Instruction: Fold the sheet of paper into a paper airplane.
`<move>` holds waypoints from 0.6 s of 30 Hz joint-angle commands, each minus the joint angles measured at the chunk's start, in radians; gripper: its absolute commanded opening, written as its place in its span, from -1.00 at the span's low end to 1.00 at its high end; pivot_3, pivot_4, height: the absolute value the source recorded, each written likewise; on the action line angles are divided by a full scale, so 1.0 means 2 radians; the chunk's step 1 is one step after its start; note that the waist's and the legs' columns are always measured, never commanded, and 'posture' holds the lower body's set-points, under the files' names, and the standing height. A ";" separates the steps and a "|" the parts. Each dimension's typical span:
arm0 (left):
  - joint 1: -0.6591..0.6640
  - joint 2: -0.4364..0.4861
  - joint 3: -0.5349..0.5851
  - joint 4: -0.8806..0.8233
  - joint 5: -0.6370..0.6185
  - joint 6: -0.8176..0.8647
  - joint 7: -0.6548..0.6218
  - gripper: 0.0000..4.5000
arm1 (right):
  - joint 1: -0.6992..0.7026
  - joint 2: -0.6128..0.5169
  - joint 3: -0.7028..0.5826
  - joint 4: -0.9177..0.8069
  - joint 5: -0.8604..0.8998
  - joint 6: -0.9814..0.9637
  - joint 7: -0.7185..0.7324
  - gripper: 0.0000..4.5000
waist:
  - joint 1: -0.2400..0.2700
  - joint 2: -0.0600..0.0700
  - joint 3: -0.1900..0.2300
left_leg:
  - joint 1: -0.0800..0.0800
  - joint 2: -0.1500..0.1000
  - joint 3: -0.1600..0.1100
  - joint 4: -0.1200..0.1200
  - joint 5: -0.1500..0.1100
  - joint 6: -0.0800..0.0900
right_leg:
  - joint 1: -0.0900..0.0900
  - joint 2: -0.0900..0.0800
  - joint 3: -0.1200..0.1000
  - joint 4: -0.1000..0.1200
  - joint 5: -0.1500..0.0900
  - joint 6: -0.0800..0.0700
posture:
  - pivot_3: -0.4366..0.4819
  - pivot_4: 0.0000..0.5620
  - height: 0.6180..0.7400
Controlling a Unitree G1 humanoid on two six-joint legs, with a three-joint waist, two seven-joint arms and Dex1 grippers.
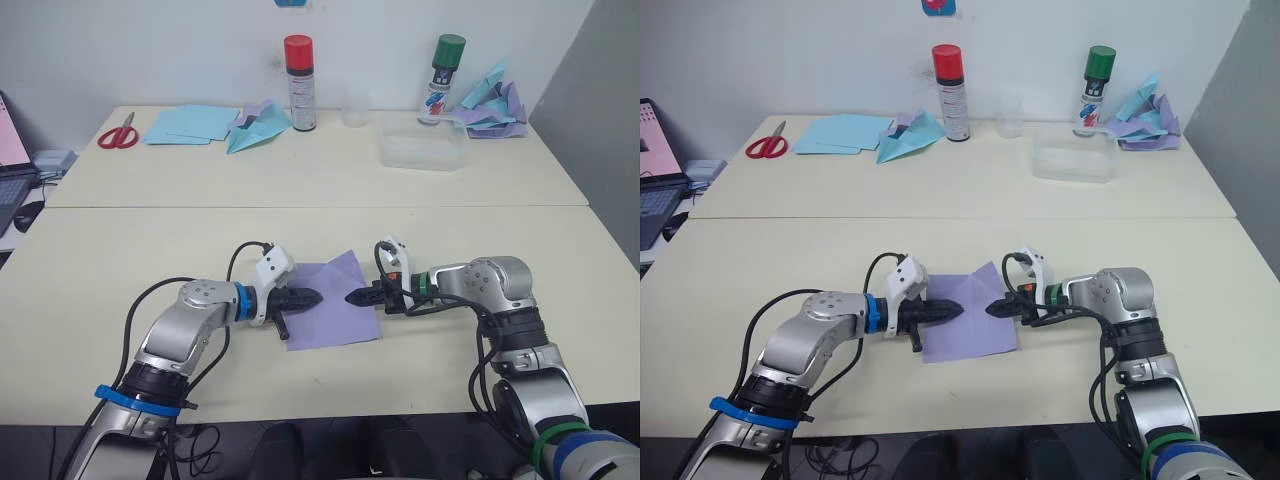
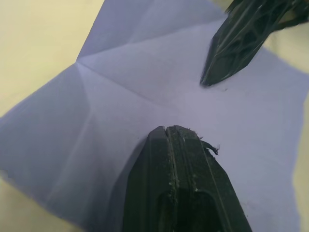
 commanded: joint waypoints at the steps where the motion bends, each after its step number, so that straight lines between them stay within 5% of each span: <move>1: -0.002 0.005 -0.017 0.011 0.024 -0.022 0.001 -1.00 | -0.003 -0.001 -0.004 0.000 0.002 -0.001 -0.002 -0.99 | 0.000 0.000 0.000 | 0.000 0.000 0.000 0.000 0.000 0.000 | 0.000 0.000 0.000 0.000 0.000 0.000 | -0.05 -0.47 1.00; 9: -0.018 0.003 -0.029 0.051 0.048 -0.062 -0.001 -1.00 | 0.015 0.005 -0.019 -0.027 0.008 0.015 -0.025 -0.99 | 0.001 0.000 0.000 | 0.003 0.000 0.000 0.000 0.000 0.000 | 0.003 0.000 0.000 0.000 0.000 0.000 | -0.05 -0.47 1.00; 12: -0.025 0.001 -0.032 0.061 0.051 -0.073 -0.006 -1.00 | 0.029 0.003 -0.022 -0.053 0.015 0.026 -0.028 -0.73 | 0.002 0.000 0.000 | 0.003 0.000 0.000 0.000 0.000 0.000 | 0.003 0.000 0.000 0.000 0.000 0.000 | -0.05 -0.47 1.00; 18: -0.029 0.001 -0.043 0.072 0.059 -0.090 -0.015 -1.00 | 0.046 -0.009 -0.038 -0.095 0.005 0.003 -0.048 0.22 | 0.002 0.001 -0.001 | 0.003 0.000 0.000 0.001 0.000 0.000 | 0.004 0.000 0.000 0.000 0.000 0.001 | -0.05 -0.47 1.00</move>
